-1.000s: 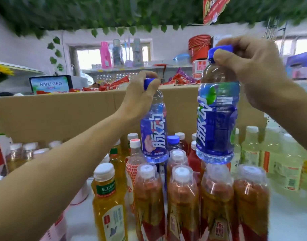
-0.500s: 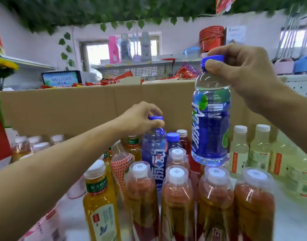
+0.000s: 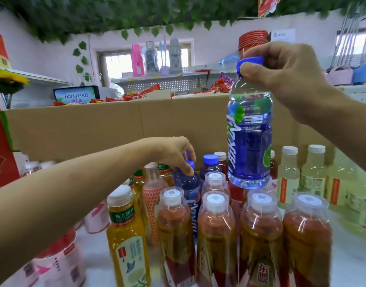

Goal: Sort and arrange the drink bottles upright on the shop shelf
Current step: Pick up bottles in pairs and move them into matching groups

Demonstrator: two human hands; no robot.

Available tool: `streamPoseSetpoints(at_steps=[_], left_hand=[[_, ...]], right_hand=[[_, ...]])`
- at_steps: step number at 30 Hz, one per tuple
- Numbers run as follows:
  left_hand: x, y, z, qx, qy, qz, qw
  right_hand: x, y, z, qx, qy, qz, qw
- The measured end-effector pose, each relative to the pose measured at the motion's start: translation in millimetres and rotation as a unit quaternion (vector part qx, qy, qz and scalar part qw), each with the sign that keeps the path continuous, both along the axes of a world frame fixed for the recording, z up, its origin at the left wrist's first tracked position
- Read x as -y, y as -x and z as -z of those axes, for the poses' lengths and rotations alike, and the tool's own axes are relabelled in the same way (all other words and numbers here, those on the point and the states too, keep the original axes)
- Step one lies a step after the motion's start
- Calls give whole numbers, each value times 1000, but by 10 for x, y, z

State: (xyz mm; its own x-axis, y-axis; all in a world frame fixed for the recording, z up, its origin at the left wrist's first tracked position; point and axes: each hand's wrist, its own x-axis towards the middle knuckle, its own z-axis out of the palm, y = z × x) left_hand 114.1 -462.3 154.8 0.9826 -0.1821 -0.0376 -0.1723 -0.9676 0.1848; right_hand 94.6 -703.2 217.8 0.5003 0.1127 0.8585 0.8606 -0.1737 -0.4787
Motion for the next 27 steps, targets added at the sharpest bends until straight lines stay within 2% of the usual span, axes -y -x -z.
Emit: streamPoseSetpoints(at_steps=[7,10,15,20,23,27], left_hand=[[-311,331,-228,-38,-100,-37,994],[-418,418,-118,-62,-100,-47,992],[-519,465,14,23,-81,-47,995],[-700,565,-37,114,-11,-56,992],[-769,637,-179,201,35,-49,978],[-829,735,-354,297,133,-31,945]], right_hand=[[-82,41,-122,11,-1,11,1000],[-176,40,-192,17,-9,16,1000],[-350,47,-264,26,-8,27,999],[-551,57,-215,23,5,16,1000],[-677,55,-116,14,31,1,999],[-760,65,-74,32,16,-8,999]])
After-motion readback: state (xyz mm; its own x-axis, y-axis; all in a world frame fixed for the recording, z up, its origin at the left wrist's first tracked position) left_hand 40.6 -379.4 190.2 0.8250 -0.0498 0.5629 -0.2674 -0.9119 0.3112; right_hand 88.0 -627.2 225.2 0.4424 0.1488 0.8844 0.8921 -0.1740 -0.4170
